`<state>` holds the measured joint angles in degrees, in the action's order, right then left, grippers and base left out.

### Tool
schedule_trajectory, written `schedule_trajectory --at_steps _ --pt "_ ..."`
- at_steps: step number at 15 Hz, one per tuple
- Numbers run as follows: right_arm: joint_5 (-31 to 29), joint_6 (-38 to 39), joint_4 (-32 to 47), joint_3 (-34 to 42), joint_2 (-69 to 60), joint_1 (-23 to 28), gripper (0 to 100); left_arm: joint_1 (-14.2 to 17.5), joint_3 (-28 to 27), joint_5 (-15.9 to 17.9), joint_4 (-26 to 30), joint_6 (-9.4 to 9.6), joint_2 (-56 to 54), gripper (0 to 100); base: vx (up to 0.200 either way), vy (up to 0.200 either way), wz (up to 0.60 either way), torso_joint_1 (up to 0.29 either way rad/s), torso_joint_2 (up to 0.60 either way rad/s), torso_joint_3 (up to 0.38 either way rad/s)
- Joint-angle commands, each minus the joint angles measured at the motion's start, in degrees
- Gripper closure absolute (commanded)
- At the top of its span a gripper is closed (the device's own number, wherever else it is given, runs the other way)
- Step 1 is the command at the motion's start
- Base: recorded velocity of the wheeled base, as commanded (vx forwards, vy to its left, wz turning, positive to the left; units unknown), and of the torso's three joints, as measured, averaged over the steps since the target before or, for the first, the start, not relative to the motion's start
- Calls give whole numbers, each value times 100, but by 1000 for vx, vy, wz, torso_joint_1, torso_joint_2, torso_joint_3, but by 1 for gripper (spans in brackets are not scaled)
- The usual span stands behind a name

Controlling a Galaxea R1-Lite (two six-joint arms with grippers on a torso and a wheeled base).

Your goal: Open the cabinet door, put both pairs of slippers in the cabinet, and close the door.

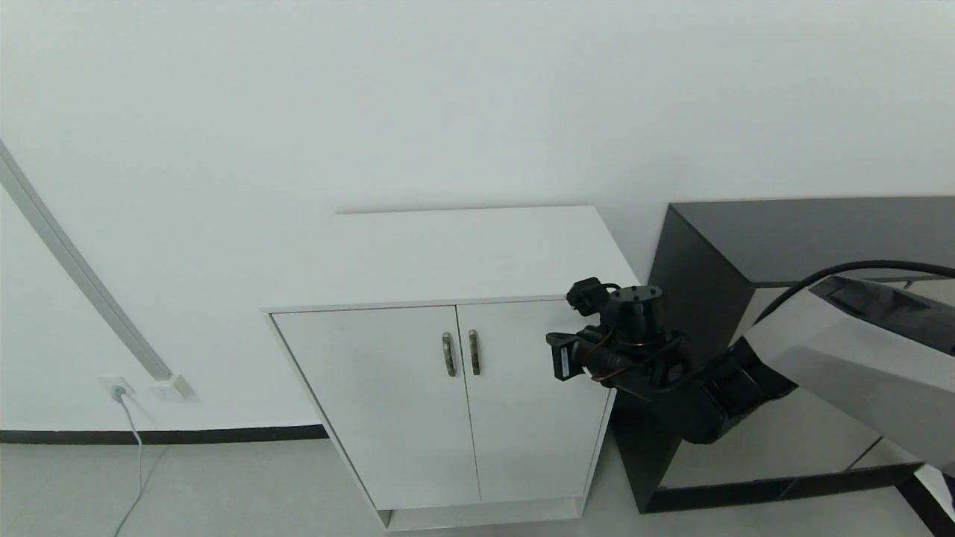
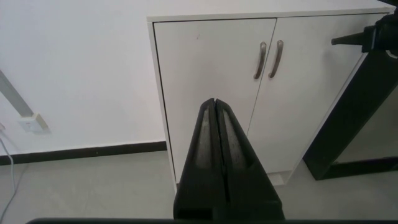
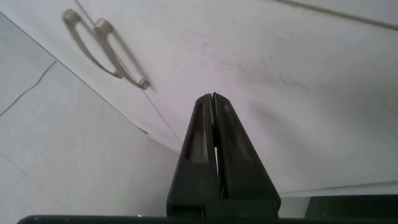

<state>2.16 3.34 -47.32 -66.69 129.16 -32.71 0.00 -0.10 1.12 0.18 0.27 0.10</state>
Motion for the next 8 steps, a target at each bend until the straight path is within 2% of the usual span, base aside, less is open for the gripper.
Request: schedule_trajectory --at_steps 1,5,8 --pt "-5 0 -216 877 -849 -69 100 0 1 2 -1 0 -1 100 0 0 0 0 0 0" --pt "-75 0 -937 2363 -1780 36 100 0 1 2 -1 8 -1 100 0 0 0 0 0 0" --pt "-523 0 -998 2996 -2325 353 100 0 1 2 -1 8 8 100 0 0 0 0 0 0"
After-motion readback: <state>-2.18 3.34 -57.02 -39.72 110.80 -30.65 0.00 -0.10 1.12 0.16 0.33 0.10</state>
